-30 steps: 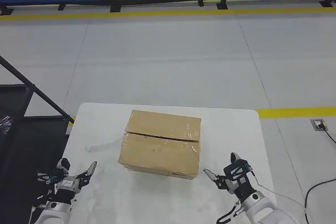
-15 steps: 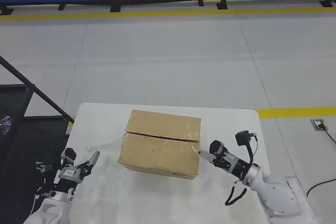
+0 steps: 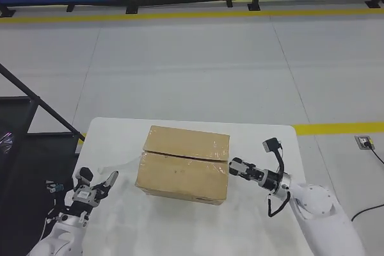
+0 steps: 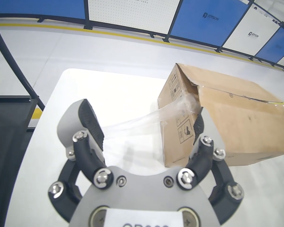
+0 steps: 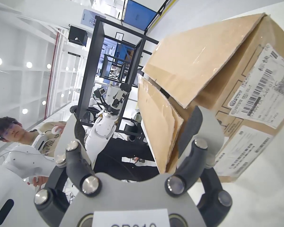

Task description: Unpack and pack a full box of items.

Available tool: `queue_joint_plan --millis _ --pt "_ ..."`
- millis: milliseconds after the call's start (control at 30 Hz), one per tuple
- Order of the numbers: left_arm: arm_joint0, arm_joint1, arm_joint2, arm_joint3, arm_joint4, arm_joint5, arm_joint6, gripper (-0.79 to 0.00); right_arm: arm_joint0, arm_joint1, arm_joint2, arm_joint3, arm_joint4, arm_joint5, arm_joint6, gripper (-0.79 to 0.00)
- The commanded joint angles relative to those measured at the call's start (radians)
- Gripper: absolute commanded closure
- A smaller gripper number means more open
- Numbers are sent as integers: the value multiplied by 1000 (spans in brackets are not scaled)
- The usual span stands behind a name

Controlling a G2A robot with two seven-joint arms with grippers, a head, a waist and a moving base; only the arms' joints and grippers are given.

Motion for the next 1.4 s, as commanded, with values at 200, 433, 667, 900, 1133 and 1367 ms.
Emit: queue_joint_plan --millis 200,433,667,900,1133,1367 --pt "-38 -4 38 42 71 60 -16 -785 20 1 -17 23 157 -102 121 -785" --pt "-80 -5 96 87 171 58 -42 -785 -20 22 11 -76 243 -185 285 -785" --pt "-102 -8 140 102 231 58 -46 -785 -95 69 -1 -264 153 -147 323 -785" --pt "-100 -8 156 98 261 47 -48 -785 -122 123 -58 -336 53 -146 324 -785" --pt "-84 -8 169 79 284 20 -48 -785 -113 191 -159 -372 -70 -179 291 -785" --pt "-58 -6 130 49 268 26 -14 -785 -74 237 -226 -298 -116 -225 245 -785"
